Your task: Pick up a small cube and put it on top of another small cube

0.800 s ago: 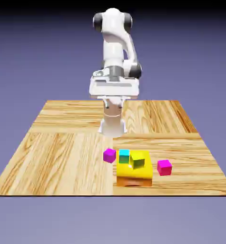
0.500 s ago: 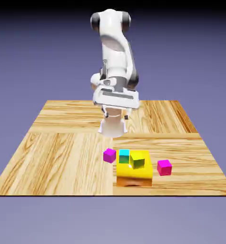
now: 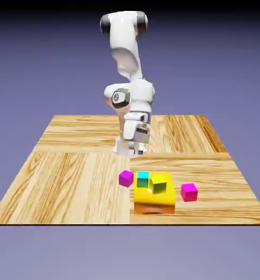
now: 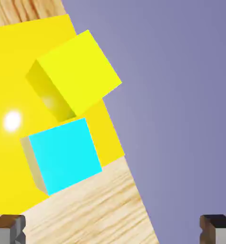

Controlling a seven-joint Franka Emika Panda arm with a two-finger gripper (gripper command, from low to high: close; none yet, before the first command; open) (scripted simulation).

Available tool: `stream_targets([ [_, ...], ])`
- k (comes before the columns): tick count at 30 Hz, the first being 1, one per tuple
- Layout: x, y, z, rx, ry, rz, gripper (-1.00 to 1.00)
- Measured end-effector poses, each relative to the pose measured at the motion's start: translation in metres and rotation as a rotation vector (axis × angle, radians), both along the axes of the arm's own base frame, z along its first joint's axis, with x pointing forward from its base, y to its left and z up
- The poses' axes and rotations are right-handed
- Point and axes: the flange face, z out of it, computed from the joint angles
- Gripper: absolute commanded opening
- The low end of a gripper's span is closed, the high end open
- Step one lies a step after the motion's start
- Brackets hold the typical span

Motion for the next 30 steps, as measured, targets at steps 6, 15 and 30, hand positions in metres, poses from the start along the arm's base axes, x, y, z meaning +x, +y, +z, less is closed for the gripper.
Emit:
stream_targets([
  [6,-0.024,0.001,-0.035,-0.171,0.086,0.264,0.0],
  [15,-0.066,-0.005,-0.082,-0.405,0.204,0.679,0.0],
  [30,-0.106,-0.024,-0.133,-0.631,0.309,1.108,0.0],
])
